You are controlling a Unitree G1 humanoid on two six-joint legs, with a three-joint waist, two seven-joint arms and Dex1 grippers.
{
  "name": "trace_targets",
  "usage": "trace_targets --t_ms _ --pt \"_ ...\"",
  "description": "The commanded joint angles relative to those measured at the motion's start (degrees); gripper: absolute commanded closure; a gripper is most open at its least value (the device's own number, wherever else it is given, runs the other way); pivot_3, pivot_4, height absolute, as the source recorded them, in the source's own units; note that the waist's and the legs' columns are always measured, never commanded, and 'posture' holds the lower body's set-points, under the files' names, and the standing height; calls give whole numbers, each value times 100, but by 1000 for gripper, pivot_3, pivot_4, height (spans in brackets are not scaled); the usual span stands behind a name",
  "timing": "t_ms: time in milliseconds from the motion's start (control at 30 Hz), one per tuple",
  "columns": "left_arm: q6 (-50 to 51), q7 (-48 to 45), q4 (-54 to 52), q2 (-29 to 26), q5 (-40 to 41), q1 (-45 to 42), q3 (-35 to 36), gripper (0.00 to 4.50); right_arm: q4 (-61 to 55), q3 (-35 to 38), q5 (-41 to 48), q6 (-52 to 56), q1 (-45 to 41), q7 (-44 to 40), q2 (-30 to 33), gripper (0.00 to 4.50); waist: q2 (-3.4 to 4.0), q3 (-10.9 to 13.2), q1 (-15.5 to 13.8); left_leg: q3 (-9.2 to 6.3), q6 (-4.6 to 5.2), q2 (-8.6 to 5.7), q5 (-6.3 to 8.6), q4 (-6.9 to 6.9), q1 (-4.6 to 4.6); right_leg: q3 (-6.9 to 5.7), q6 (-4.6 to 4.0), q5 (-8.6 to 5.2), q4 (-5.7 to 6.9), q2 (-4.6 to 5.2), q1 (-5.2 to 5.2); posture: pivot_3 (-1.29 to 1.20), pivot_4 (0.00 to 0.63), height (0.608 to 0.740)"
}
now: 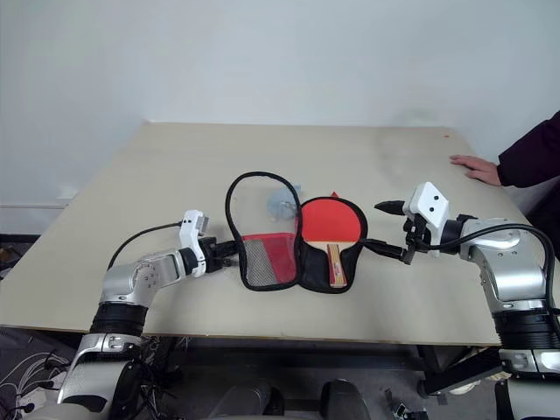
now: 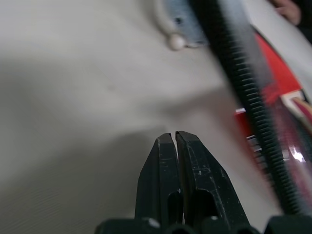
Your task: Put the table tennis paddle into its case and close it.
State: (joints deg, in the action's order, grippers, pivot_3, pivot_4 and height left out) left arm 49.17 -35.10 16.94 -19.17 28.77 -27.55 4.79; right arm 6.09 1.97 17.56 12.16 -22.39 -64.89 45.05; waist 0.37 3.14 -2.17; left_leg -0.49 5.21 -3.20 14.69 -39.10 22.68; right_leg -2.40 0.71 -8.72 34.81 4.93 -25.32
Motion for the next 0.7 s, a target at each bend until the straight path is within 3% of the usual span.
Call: trace_targets --t_ms 33,367,700 --pt "533 -267 -773 65 577 -51 109 4482 -57 170 110 -22 -116 -70 80 0 0 0 1 0 0 0 0 -1 1 -1 0 0 0 0 0 0 0 721" --pt "1547 -445 -1589 160 1217 -60 -15 4482 115 306 349 141 -154 -471 278 0 -1 0 3 1 5 0 -2 -9 -2 -7 0 0 2 -7 6 0 0 721" --pt "1542 -122 -1616 698 1198 -147 -227 4482 719 402 237 -224 -234 -774 532 0 -2 1 4 6 18 -8 -5 -17 -4 -5 3 2 1 -4 14 0 0 721"
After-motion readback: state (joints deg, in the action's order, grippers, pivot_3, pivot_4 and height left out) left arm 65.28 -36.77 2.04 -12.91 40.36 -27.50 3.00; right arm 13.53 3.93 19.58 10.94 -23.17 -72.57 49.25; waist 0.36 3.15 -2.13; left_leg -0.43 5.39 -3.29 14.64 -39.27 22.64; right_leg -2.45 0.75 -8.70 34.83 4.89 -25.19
